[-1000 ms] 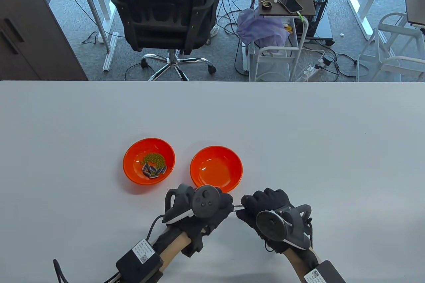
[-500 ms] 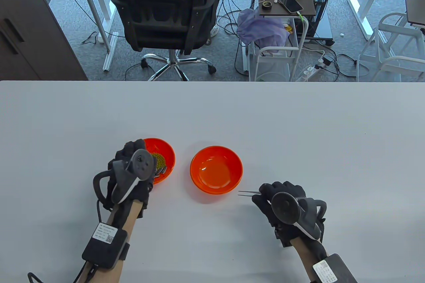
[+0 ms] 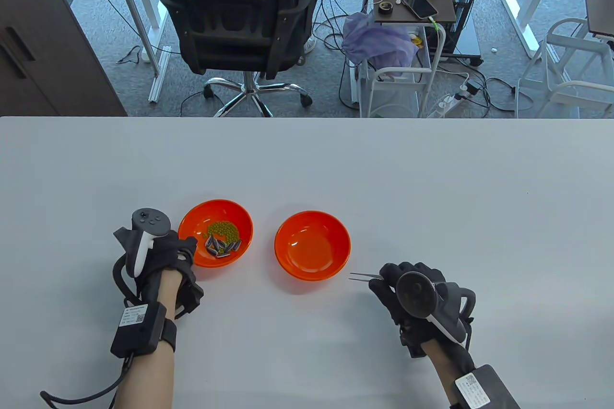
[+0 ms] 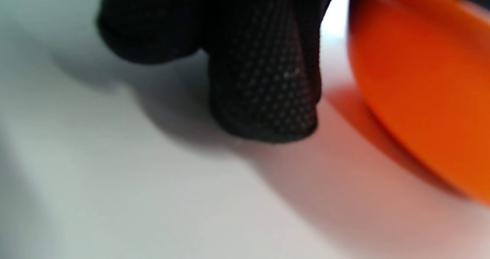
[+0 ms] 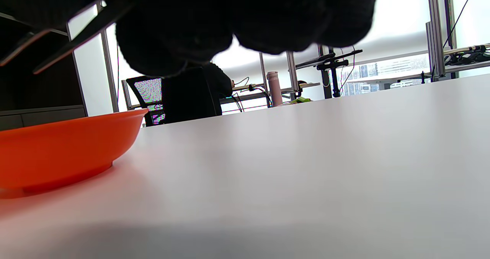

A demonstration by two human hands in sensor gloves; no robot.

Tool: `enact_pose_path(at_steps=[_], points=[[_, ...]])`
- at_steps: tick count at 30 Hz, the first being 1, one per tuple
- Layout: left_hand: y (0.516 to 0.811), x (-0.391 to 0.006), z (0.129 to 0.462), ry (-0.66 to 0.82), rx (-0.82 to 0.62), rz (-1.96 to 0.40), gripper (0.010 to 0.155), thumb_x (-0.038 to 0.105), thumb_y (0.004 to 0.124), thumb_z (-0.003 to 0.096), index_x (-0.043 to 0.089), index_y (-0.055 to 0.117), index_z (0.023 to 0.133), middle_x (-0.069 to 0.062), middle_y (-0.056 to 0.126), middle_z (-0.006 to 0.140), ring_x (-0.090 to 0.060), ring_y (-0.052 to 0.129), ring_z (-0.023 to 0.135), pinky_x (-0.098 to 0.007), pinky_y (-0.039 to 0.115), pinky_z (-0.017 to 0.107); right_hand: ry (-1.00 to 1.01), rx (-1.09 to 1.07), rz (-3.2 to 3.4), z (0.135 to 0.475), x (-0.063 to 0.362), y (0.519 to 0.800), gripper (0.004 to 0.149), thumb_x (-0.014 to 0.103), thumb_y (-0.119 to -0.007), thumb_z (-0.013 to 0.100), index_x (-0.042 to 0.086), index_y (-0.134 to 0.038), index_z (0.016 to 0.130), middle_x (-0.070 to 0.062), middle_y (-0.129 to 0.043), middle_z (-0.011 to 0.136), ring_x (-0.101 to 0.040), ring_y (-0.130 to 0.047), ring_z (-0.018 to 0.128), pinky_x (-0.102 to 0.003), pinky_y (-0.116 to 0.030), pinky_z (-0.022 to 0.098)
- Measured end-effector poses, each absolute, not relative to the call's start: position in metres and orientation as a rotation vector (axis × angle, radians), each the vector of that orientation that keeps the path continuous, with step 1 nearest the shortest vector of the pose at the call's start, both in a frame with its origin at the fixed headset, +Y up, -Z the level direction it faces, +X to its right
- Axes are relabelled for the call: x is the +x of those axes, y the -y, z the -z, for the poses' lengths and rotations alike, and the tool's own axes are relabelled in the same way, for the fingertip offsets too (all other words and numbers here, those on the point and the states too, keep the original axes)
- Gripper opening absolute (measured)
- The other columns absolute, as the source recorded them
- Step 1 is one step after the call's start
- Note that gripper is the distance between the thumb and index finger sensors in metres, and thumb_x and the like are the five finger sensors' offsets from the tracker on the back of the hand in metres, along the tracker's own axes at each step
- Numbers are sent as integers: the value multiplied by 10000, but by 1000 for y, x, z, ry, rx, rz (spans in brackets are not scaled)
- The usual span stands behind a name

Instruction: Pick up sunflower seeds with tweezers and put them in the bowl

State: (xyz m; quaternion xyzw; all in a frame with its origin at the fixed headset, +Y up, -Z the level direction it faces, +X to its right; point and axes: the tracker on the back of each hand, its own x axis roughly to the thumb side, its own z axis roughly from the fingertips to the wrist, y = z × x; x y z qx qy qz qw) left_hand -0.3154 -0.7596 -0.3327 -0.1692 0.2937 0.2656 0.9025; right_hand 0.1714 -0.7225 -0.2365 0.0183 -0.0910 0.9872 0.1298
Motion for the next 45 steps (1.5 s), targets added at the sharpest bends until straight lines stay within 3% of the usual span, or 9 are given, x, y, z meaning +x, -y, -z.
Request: enact_pose_path(at_steps=[10,23,33,39,45], points=[[763,-321,318,-607,-302,-778,486,381,784,470,168,808,906,-45,1064,491,-112,1099,171,-341,950,241,257,34,-2865,237,172,722,488,645,-758,298,353,-972,626,99,-959,410,-125,-939,338,-377,-832,478],[703,-282,286,-300,-253,-776,474,405,782,472,215,819,905,-36,1054,493,-133,1084,171,-361,938,249,266,29,-2844,237,172,723,492,644,-763,299,360,-974,641,100,-959,420,-126,-941,351,-382,-828,489],[708,-252,257,-71,-328,-777,478,405,789,472,216,825,910,-44,1052,483,-141,1075,162,-370,937,255,340,109,-2736,226,168,704,494,644,-774,294,375,-969,659,101,-954,455,-130,-938,388,-388,-815,516],[708,-249,255,-13,-296,-703,480,407,784,469,210,825,905,-41,1052,478,-137,1075,158,-369,938,254,455,302,-2744,215,134,677,490,642,-778,298,381,-968,667,102,-950,477,-132,-936,412,-392,-808,532],[714,-253,255,-19,-313,-705,482,408,780,469,198,827,900,-40,1052,466,-134,1071,146,-369,939,249,389,459,-2816,227,75,668,485,637,-786,299,376,-976,662,98,-953,468,-134,-938,402,-394,-810,525]])
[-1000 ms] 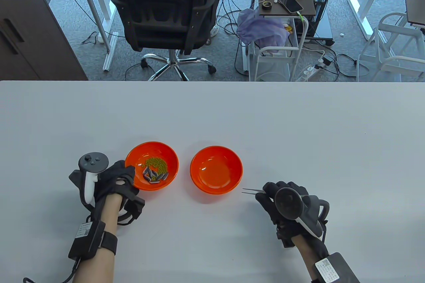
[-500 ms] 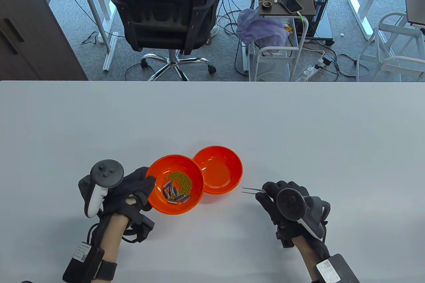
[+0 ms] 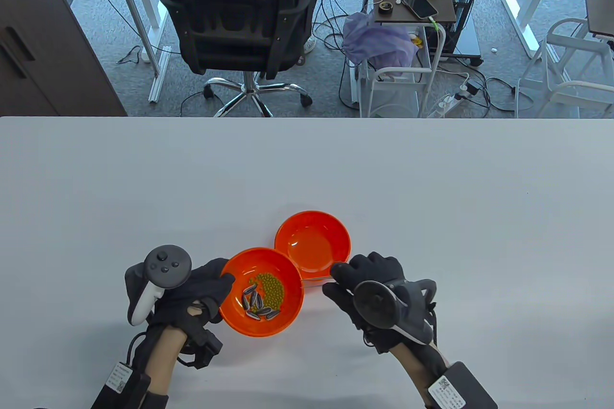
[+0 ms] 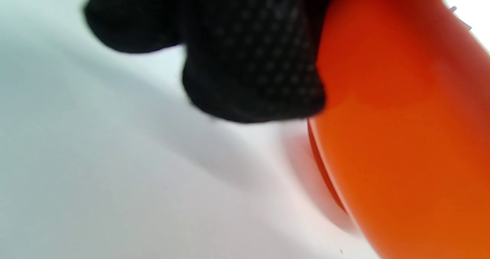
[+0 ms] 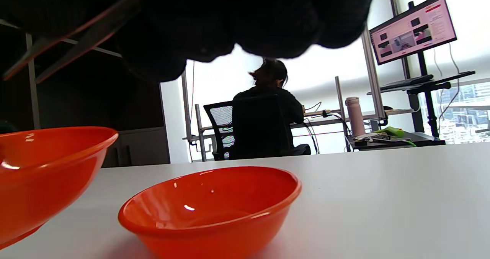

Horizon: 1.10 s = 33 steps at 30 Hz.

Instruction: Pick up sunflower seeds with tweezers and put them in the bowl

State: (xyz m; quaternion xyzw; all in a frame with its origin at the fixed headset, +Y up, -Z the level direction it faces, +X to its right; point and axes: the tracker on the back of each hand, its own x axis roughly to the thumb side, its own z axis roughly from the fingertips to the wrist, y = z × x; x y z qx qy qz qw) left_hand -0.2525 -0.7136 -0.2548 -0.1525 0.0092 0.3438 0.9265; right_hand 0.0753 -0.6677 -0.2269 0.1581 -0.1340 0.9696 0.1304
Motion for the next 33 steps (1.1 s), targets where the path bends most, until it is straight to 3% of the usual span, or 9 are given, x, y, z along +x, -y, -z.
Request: enact_pose_path(at_steps=[4,8,15,33], points=[[715,-255,254,-18,-312,-707,480,412,778,468,196,830,893,-37,1052,456,-130,1067,137,-366,940,244,317,632,-2945,231,26,671,483,634,-793,294,372,-987,650,96,-957,451,-138,-940,387,-395,-815,517],[715,-256,253,-24,-313,-714,480,414,778,468,193,835,889,-39,1052,449,-131,1065,129,-367,939,240,313,753,-3004,226,4,677,488,643,-788,291,380,-983,654,102,-955,453,-133,-940,390,-393,-815,522],[715,-255,253,-15,-313,-717,479,415,779,467,191,837,887,-39,1053,444,-131,1064,125,-367,940,236,364,866,-3074,217,-9,685,493,650,-785,292,380,-984,653,102,-955,445,-134,-941,385,-394,-817,517],[716,-254,252,-9,-326,-699,480,416,782,467,190,839,887,-45,1052,444,-134,1063,125,-370,938,238,320,859,-3010,218,-9,690,438,614,-824,277,363,-1019,577,105,-958,402,-131,-943,353,-386,-829,498]])
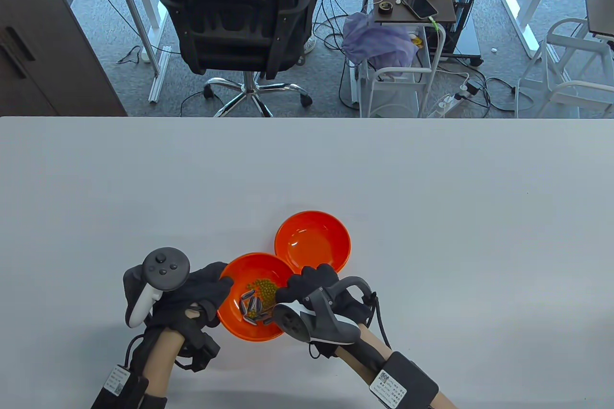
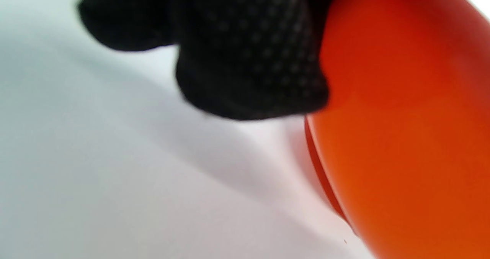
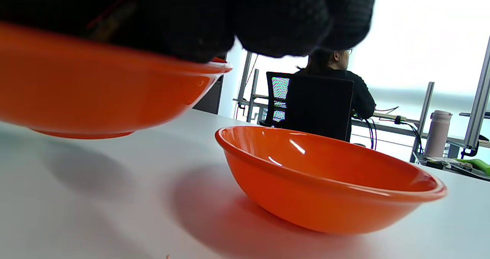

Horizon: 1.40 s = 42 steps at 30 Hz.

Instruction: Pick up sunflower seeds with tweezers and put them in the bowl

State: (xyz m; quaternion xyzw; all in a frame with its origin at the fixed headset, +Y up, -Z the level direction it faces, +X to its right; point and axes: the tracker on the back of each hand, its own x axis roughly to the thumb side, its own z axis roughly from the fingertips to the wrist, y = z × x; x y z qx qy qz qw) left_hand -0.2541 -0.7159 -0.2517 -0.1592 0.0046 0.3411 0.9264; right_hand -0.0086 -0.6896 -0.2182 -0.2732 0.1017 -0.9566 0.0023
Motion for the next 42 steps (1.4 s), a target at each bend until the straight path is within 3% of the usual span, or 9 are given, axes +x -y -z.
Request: enact_pose_path(at_steps=[7,15,25,34,42], points=[[716,-255,252,-22,-331,-703,479,415,780,468,192,837,888,-43,1053,444,-132,1063,125,-368,939,237,-367,-786,3095,225,4,679,441,614,-824,276,361,-1019,580,105,-958,405,-132,-943,356,-387,-826,501],[718,-259,253,-46,-335,-704,479,414,781,467,189,840,886,-45,1053,442,-134,1063,124,-369,938,236,-513,-508,3269,252,51,662,439,612,-828,277,358,-1020,580,104,-957,404,-132,-941,352,-385,-828,496],[720,-262,254,-58,-340,-703,480,415,781,467,190,838,887,-43,1053,442,-133,1063,123,-369,938,236,-425,-222,3252,281,88,692,435,612,-828,281,356,-1022,576,105,-958,397,-127,-943,342,-382,-833,487],[720,-262,255,-60,-347,-699,480,415,781,467,190,839,887,-43,1053,442,-133,1063,124,-369,938,236,-320,-173,3126,286,86,710,455,619,-815,292,357,-1007,610,110,-959,421,-127,-946,359,-384,-828,494],[721,-261,255,-60,-347,-697,481,415,781,467,189,839,887,-44,1052,443,-134,1063,124,-370,938,237,-409,-188,3202,278,81,696,468,626,-805,294,362,-997,629,111,-957,438,-129,-946,377,-387,-823,507]])
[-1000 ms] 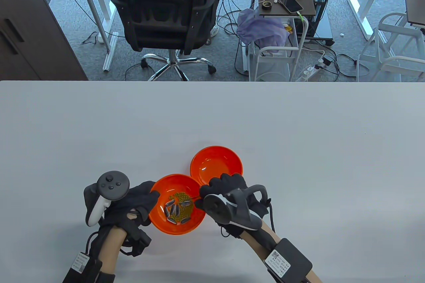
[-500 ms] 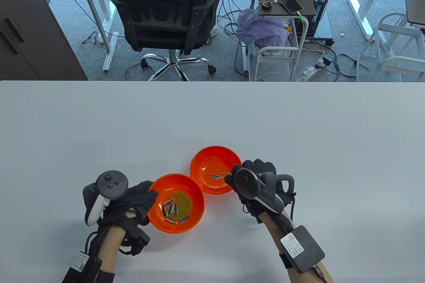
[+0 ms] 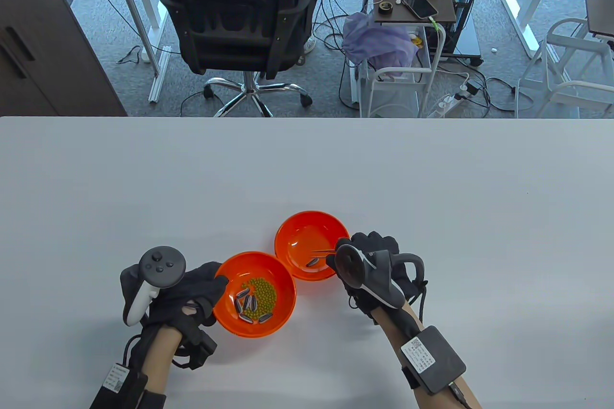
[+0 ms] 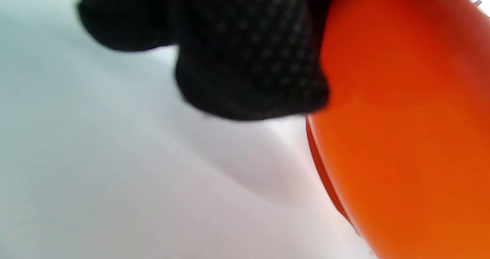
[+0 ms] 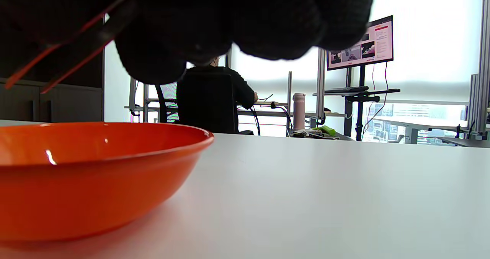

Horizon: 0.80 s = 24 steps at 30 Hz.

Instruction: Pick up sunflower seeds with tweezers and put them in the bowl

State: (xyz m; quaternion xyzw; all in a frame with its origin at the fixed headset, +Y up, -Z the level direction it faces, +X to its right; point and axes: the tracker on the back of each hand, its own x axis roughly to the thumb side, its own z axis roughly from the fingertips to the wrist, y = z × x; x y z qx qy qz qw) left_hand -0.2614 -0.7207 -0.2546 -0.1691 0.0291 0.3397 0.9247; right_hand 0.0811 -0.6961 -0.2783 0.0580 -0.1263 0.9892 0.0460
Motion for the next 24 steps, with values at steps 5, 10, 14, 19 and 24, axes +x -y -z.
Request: enact_pose_path(at_steps=[5,10,14,19,24], points=[[721,-260,255,-55,-349,-696,480,414,780,467,188,838,887,-44,1052,442,-134,1063,124,-370,938,236,448,330,-2908,262,60,682,475,631,-801,290,365,-996,632,107,-955,450,-133,-945,394,-392,-817,518],[721,-256,253,-46,-341,-694,482,414,779,467,186,837,887,-43,1052,442,-132,1063,123,-368,939,236,439,522,-2930,244,30,682,475,636,-802,288,367,-998,627,110,-955,445,-133,-946,395,-392,-817,521],[720,-252,252,-42,-336,-694,481,411,777,468,182,835,887,-44,1052,442,-132,1063,122,-369,939,235,282,523,-2976,236,13,687,480,649,-791,291,341,-1031,569,102,-965,350,-135,-950,291,-384,-846,448],[720,-248,251,-46,-334,-679,481,410,778,468,178,836,885,-46,1053,440,-133,1063,120,-369,939,234,295,503,-3009,233,8,689,467,655,-788,294,333,-1057,499,102,-966,271,-133,-944,203,-375,-866,377],[720,-246,250,-47,-326,-676,483,408,779,468,171,837,884,-49,1053,435,-133,1063,115,-369,940,228,305,502,-3034,231,4,689,515,656,-793,292,276,-1066,507,104,-965,250,-131,-941,177,-372,-871,353]])
